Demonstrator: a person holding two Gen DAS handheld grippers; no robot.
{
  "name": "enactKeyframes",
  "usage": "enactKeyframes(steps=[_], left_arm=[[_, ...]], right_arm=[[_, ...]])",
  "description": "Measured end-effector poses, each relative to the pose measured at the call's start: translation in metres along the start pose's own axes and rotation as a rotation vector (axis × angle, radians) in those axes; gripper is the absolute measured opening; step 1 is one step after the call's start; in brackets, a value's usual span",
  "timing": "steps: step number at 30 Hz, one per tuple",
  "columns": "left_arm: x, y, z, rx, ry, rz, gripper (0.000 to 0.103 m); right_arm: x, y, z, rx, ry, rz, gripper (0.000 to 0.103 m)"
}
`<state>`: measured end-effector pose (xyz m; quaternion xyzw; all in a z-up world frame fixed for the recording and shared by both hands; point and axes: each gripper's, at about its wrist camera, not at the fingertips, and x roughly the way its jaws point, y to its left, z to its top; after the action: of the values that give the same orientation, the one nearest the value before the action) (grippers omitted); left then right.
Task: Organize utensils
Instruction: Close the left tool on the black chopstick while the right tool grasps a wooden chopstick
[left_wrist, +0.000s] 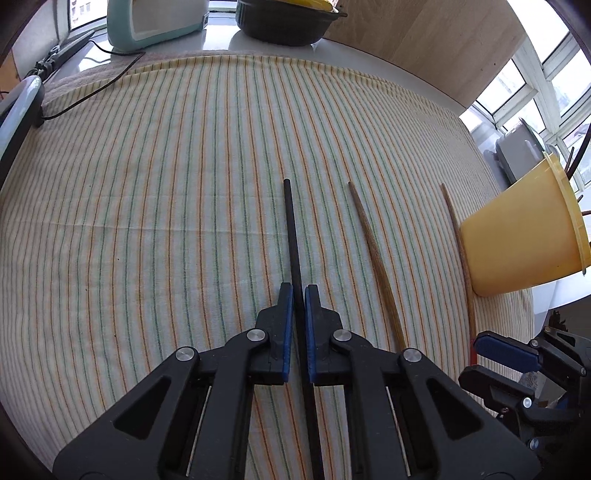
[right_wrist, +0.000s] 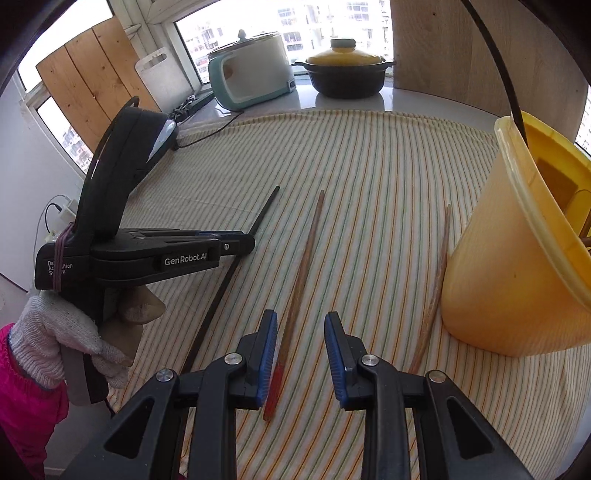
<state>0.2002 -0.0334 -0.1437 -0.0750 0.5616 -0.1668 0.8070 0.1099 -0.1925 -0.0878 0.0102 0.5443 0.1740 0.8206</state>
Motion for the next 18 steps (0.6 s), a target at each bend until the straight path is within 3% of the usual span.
enactKeyframes(steps=[11,18], left_arm=[[-0.012,0.014,-0.01,-0.033,-0.016,0.004,0.005],[-0.015,0.02,-0.01,-0.05,-0.03,-0.002,0.005]], right_arm=[[0.06,0.006,0.043,-0.002,0.102,-0.1,0.025],[0.073,0.008,0.054,-0.011,0.124,-0.119,0.017]])
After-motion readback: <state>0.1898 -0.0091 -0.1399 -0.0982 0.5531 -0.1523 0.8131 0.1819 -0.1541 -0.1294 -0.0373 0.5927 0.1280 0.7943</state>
